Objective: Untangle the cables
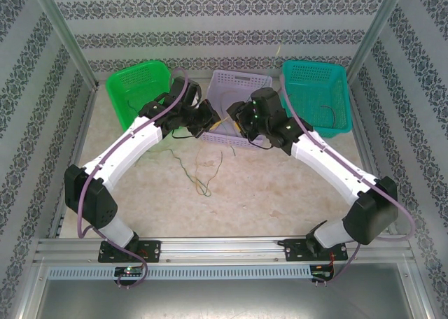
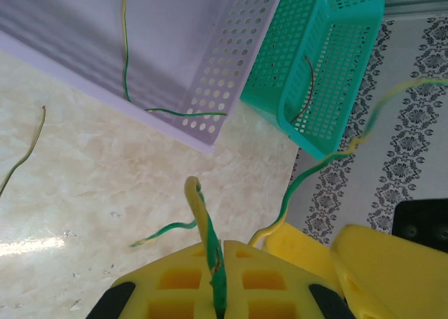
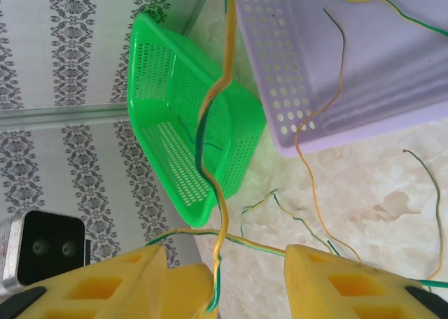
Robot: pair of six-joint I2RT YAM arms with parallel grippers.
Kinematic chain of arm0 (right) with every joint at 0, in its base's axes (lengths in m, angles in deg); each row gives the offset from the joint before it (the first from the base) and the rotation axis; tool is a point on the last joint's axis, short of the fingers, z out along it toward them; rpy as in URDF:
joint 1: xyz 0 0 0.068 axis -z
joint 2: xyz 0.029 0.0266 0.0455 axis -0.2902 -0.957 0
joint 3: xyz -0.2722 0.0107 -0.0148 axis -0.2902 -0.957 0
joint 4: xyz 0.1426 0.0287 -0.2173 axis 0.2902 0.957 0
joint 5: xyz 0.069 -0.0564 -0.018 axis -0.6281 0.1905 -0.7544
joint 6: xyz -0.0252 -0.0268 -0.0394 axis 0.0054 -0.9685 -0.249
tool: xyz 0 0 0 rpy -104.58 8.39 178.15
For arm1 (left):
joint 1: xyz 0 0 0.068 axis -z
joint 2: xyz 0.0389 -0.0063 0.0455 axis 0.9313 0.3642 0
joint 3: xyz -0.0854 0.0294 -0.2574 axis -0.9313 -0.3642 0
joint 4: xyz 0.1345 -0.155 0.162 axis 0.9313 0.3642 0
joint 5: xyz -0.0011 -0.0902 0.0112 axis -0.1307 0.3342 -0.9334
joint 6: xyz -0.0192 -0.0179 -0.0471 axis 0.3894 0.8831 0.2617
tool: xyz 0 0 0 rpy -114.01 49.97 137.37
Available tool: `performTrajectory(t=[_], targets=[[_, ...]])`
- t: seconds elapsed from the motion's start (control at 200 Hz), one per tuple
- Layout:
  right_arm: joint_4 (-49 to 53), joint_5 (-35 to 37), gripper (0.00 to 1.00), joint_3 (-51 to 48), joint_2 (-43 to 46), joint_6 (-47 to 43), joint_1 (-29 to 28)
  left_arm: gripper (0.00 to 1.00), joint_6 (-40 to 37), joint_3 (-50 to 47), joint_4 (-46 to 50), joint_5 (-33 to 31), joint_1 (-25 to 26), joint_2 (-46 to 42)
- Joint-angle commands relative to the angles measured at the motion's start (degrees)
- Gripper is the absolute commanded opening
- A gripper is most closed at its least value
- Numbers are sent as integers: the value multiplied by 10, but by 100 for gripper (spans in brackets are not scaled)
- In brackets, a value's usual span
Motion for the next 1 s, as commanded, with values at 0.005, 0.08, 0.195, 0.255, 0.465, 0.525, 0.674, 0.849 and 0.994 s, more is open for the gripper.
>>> performTrajectory(t=[0.005, 0.08, 0.195, 0.255, 0.465, 0.525, 0.674, 0.849, 0.994], targets=[[-38, -5, 47, 9, -29, 21, -3, 0, 7, 17, -17, 6, 1, -6], [-49, -11, 41, 25, -48, 23, -2, 0, 10, 15, -18, 9, 2, -7], [-63, -29, 21, 38, -71, 40, -1, 0, 15, 12, -23, 7, 2, -12], [-64, -25, 0, 40, -71, 36, 0, 0, 19, 13, -23, 6, 2, -15], [-24, -52, 0, 91, -53, -148, 27, 45, 17, 37, 21, -5, -7, -30], [-2, -93, 0, 109, -56, -219, 42, 60, -2, 50, 49, -12, -16, -38], [33, -181, 0, 118, -40, -399, 73, 64, -10, 37, 70, 19, -56, -54], [30, -214, 0, 87, -4, -568, 88, 63, 72, -12, -9, 84, -70, -65], [-2, -235, 0, 56, 4, -622, 91, 54, 127, -9, -64, 176, -65, -34]])
